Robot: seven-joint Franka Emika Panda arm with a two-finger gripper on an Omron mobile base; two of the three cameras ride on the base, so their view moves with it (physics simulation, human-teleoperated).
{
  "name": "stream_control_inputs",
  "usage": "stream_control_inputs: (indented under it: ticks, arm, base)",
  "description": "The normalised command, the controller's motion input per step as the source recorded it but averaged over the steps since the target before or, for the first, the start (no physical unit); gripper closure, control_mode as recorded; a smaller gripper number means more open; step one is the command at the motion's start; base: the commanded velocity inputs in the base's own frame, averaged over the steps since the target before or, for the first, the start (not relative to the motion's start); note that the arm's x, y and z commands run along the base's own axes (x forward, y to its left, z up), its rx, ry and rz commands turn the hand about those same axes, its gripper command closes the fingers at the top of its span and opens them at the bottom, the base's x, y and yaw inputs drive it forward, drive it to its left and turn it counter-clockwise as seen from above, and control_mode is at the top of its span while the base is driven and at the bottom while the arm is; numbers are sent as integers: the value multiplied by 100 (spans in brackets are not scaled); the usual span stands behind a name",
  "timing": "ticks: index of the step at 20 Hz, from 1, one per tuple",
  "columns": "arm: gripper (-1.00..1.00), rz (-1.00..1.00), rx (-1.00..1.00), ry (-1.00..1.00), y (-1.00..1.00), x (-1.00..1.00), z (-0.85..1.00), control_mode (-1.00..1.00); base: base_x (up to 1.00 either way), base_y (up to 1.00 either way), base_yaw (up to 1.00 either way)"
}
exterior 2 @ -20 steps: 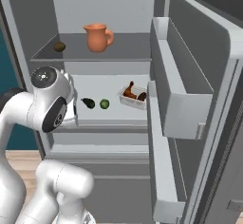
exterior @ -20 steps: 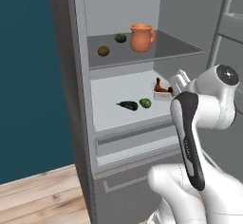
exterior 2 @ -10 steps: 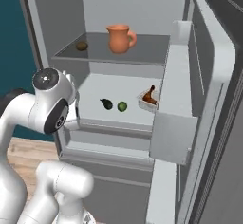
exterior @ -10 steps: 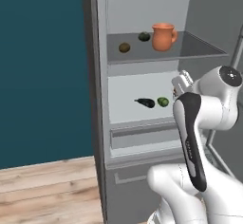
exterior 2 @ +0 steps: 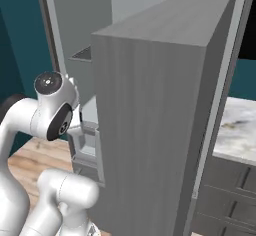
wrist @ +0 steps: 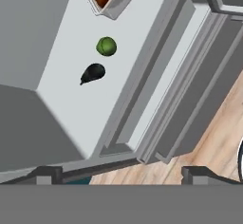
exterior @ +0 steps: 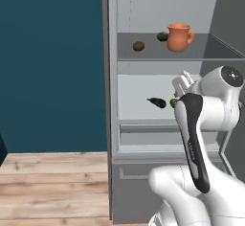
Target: Place the tupperware on the second highest shelf of the fridge. Make space for the tupperware among the existing items by rearranging them on the shelves if needed. Close the fridge door when finished.
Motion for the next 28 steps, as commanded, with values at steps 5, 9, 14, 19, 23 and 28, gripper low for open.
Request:
stream_control_inputs:
  ticks: [5, 9, 14, 19, 23, 28]
  arm:
    - [-100, 0, 0, 0, 0, 0, 0, 100]
    - [-100, 0, 0, 0, 0, 0, 0, 100]
    - [-100, 0, 0, 0, 0, 0, 0, 100]
    - [-100, 0, 0, 0, 0, 0, 0, 100]
    - [-100, 0, 0, 0, 0, 0, 0, 100]
    - [-100, 0, 0, 0, 0, 0, 0, 100]
  base:
    - [-56, 0, -21]
    - [-66, 4, -41]
    - [-27, 0, -41]
    - [-18, 1, -15]
    - [-53, 0, -5]
    - [-61, 0, -2]
